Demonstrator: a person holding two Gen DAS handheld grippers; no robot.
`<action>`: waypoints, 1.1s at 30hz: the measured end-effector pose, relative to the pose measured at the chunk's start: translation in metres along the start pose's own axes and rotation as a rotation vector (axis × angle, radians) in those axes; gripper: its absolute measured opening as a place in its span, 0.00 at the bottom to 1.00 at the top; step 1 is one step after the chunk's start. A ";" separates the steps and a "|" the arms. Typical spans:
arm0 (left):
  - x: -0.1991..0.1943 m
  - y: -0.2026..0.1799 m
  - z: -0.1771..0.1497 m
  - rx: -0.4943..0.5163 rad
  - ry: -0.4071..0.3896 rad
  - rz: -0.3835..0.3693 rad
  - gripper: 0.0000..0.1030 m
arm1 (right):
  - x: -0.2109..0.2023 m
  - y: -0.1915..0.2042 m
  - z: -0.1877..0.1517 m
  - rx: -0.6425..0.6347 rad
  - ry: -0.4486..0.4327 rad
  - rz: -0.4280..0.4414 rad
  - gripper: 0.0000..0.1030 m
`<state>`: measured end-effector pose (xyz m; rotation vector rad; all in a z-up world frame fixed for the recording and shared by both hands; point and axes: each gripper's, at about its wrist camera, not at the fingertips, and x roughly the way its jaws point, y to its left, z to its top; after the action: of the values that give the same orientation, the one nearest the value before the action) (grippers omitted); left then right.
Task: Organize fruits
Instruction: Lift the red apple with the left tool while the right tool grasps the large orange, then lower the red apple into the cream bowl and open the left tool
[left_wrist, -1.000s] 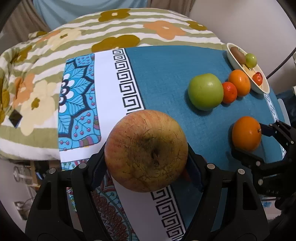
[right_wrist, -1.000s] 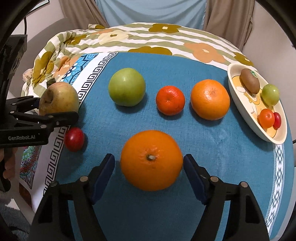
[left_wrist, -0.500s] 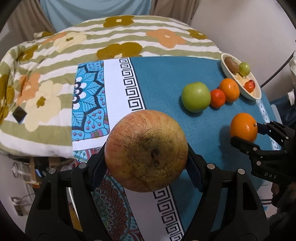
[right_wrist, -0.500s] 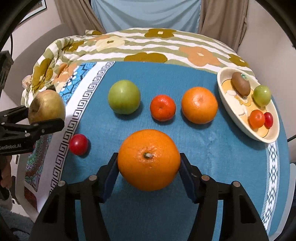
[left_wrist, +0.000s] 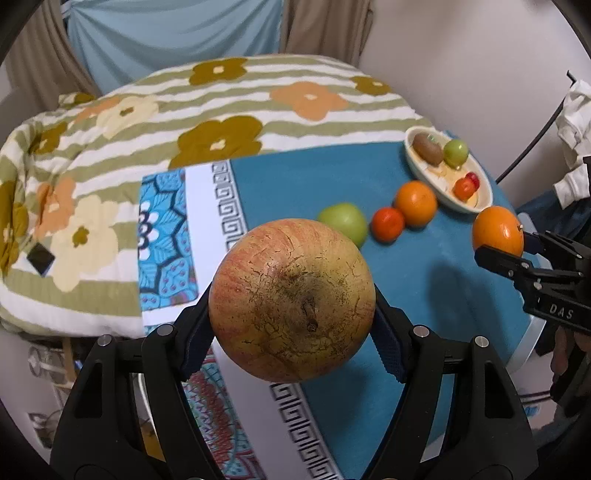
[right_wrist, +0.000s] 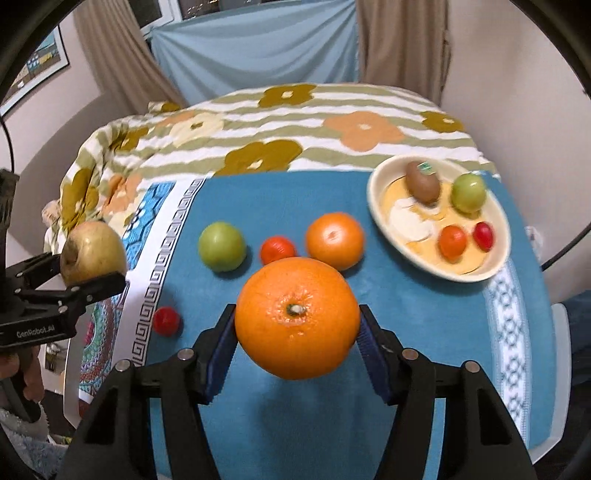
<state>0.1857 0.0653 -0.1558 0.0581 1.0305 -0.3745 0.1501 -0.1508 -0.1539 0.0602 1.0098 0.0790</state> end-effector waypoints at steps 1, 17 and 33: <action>-0.001 -0.004 0.002 -0.002 -0.005 -0.003 0.77 | -0.004 -0.008 0.003 0.009 -0.008 -0.005 0.56; 0.016 -0.114 0.071 -0.033 -0.060 -0.029 0.77 | -0.017 -0.117 0.042 -0.010 -0.033 0.052 0.56; 0.108 -0.191 0.132 -0.038 -0.032 -0.017 0.77 | 0.020 -0.194 0.075 -0.084 -0.013 0.112 0.56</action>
<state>0.2809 -0.1722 -0.1544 0.0090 1.0069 -0.3698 0.2315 -0.3436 -0.1476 0.0409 0.9888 0.2228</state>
